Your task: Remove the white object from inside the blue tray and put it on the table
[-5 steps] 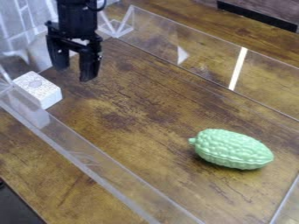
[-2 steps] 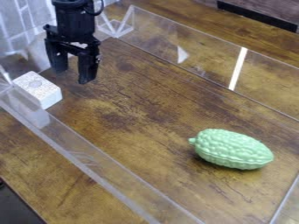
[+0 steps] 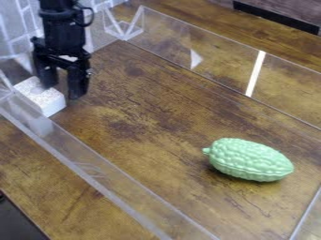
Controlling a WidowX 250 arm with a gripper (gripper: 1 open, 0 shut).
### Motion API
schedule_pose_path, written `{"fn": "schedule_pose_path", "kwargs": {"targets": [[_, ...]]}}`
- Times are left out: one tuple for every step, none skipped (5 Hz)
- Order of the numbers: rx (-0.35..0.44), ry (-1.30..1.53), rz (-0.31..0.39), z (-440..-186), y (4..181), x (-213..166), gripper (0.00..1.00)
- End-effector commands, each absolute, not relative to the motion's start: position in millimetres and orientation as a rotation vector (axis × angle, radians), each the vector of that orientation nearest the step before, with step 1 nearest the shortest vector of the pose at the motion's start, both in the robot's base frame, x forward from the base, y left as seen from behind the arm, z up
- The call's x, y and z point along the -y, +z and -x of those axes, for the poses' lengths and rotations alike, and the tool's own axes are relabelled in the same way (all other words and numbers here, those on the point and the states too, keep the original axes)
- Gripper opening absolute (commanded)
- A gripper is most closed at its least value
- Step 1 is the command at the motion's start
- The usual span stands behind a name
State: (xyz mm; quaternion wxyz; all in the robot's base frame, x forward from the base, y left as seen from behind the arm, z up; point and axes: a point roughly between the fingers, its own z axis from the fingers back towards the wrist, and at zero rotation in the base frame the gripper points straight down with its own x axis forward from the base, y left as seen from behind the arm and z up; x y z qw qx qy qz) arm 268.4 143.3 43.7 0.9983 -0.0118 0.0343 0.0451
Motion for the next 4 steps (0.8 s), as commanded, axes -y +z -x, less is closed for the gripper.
{"fn": "schedule_pose_path", "kwargs": {"targets": [[0.016, 0.120, -0.012, -260, 69.7, -161, 1.00], [0.026, 0.137, -0.019, -258, 71.4, -172, 1.00], [0.031, 0.154, -0.020, -259, 65.6, -175, 1.00], [0.038, 0.171, -0.019, -264, 59.4, -177, 1.00]]}}
